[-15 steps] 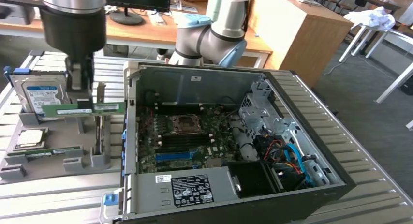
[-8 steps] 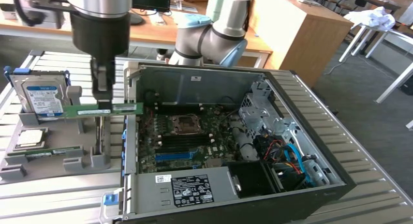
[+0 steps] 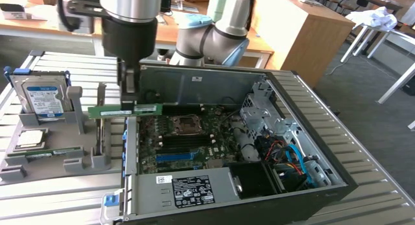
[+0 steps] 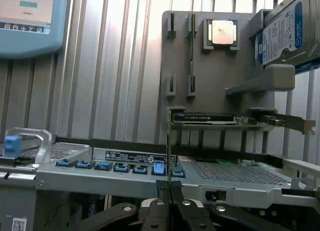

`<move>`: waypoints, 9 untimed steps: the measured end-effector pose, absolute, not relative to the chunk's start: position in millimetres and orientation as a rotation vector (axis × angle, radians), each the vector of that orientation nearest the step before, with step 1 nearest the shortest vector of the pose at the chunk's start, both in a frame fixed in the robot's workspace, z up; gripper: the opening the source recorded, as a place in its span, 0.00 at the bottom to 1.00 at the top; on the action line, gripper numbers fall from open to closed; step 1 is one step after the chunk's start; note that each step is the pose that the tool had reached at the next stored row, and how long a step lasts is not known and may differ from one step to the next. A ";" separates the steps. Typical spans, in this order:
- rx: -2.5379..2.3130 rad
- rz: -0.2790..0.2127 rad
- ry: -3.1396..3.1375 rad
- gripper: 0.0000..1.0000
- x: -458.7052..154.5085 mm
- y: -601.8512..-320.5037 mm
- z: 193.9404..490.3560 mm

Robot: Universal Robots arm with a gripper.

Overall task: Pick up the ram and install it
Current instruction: 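Pick up the ram and move it above insertion slot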

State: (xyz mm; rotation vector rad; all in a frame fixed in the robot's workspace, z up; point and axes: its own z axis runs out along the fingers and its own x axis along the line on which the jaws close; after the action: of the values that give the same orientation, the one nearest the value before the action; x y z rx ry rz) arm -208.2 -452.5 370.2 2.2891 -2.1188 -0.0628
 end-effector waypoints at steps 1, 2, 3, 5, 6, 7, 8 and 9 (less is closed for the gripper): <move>2.289 -0.063 -2.119 0.12 -203.8 -452.5 370.1; 2.289 -0.063 -2.119 0.12 -199.2 -452.5 369.9; 2.289 -0.063 -2.119 0.12 -194.3 -452.5 369.8; 2.289 -0.063 -2.119 0.12 -185.4 -452.5 369.6; 2.289 -0.063 -2.119 0.12 -180.9 -452.5 369.5; 2.289 -0.063 -2.119 0.12 -176.2 -452.5 369.4; 2.289 -0.063 -2.119 0.12 -171.9 -452.5 369.2; 2.289 -0.063 -2.119 0.12 -167.5 -452.5 369.1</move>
State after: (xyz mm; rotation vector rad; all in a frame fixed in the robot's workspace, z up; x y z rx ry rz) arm -167.5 -452.5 369.1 2.2891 -2.1189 -0.0629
